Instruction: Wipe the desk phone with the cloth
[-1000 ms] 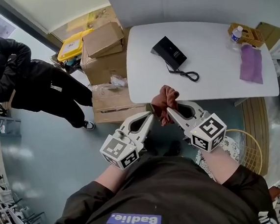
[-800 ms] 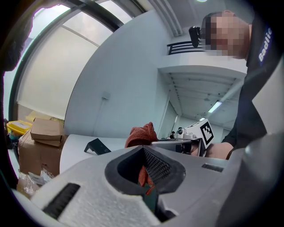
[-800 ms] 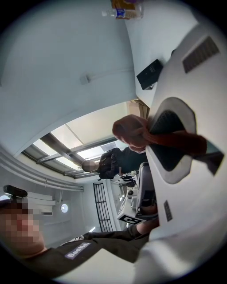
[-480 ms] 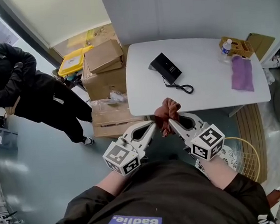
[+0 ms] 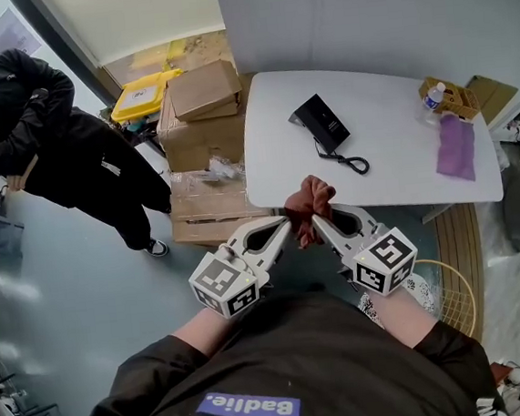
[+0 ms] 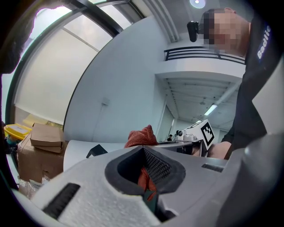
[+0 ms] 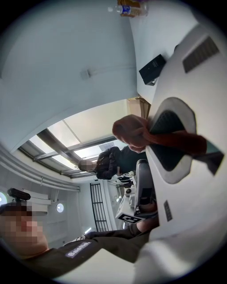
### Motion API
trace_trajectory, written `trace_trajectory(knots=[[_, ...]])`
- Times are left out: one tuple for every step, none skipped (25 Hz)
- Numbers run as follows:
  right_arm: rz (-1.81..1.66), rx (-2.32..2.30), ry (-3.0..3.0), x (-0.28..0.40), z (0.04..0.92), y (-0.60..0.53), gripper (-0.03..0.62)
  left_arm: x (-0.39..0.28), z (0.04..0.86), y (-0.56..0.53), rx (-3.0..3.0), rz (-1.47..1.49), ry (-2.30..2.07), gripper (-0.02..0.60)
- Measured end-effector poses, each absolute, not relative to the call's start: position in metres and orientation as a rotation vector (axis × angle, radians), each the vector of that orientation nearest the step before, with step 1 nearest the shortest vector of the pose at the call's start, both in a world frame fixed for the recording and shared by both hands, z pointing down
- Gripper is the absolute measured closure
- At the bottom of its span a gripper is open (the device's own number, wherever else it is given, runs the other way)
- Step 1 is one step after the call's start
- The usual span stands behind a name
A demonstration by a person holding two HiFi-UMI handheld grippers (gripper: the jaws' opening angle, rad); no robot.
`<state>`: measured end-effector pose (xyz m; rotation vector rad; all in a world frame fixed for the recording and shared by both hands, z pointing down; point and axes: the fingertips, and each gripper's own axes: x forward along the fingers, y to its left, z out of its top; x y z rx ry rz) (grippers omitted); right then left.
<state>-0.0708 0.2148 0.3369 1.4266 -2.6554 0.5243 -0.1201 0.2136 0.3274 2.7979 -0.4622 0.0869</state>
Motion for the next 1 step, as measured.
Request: trace_trajectory(knots=[[0.52,1.42,-2.657,-0.0739,0.3371,0.2134,0.546,-0.1232,0.3278,0.2118,2.798,0.086,-0.467,0.568]])
